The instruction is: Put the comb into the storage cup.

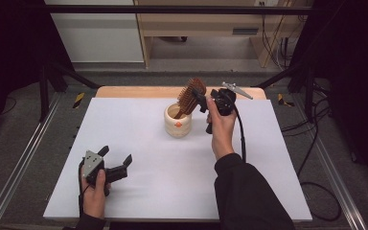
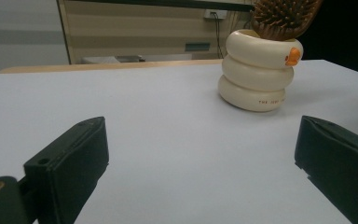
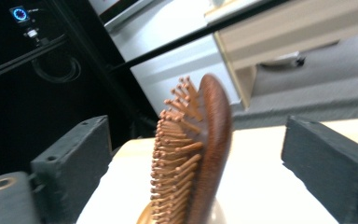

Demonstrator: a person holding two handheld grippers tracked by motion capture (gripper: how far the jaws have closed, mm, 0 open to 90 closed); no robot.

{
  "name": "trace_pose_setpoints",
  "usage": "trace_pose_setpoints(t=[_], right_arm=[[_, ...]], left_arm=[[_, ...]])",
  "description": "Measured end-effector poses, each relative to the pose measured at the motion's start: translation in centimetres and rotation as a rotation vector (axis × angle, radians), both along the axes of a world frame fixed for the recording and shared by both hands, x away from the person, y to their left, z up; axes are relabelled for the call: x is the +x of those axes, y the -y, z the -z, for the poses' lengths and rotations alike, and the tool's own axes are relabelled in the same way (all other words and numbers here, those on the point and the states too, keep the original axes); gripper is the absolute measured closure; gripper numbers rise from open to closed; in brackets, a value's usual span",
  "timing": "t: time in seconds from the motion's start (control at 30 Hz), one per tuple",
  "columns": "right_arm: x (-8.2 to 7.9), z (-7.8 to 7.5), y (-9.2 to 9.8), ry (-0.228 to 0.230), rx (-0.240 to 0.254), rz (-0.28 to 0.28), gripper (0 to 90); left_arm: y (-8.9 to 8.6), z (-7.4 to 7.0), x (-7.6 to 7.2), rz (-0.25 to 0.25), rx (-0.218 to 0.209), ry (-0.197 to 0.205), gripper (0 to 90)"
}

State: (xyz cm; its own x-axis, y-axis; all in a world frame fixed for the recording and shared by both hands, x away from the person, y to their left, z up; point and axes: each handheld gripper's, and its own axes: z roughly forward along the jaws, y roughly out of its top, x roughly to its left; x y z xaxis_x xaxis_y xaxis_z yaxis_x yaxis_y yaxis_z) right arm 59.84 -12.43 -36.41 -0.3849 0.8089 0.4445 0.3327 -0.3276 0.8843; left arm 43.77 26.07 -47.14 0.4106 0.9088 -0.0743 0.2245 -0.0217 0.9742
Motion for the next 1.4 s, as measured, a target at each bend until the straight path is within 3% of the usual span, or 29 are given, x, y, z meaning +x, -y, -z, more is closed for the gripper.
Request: trace_pose_setpoints(t=[0.07, 0.23, 0.53, 0.6, 0.93, 1.03, 1.13, 1.27, 1.4], right_arm=[[-0.4, -0.1, 0.5, 0.012, -0.005, 0.010, 4.2], [-1.1, -0.5, 1.6, 0.024, -0.073, 0.042, 5.3], [-2.1, -1.1, 3.2, 0.049, -0.062, 0.043, 8.6], [-2.3, -1.3, 3.5, 0.055, -0.073, 0.031, 11.7], [-2.9, -2.3, 5.6, 0.045, -0.134, 0.027, 7.7], [-3.2, -2.4, 6.1, 0.043, -0.161, 0.026, 7.6], [-3.5, -2.5, 6.6, 0.042, -0.205, 0.062, 7.4], [-4.0, -2.4, 7.3, 0.063, -0.201, 0.072, 7.2], [-4.6, -2.3, 7.9, 0.097, -0.212, 0.073, 6.1]], left_arm=[[0.0, 0.0, 0.0, -0.001, -0.003, 0.000, 2.9], [0.0, 0.0, 0.0, -0.004, -0.003, 0.000, 2.2], [0.0, 0.0, 0.0, -0.007, 0.002, -0.001, 2.1], [0.0, 0.1, 0.0, -0.007, 0.002, -0.002, 2.0], [-0.6, 0.0, -0.1, -0.034, -0.012, 0.002, 1.6], [-0.9, -0.3, -0.3, -0.035, -0.015, 0.016, 1.6], [-1.1, -0.6, -0.6, -0.024, 0.010, 0.035, 1.6], [-1.4, -0.9, -0.8, -0.017, 0.001, 0.040, 1.6], [-2.0, -1.3, -0.8, 0.003, 0.027, 0.059, 1.7]])
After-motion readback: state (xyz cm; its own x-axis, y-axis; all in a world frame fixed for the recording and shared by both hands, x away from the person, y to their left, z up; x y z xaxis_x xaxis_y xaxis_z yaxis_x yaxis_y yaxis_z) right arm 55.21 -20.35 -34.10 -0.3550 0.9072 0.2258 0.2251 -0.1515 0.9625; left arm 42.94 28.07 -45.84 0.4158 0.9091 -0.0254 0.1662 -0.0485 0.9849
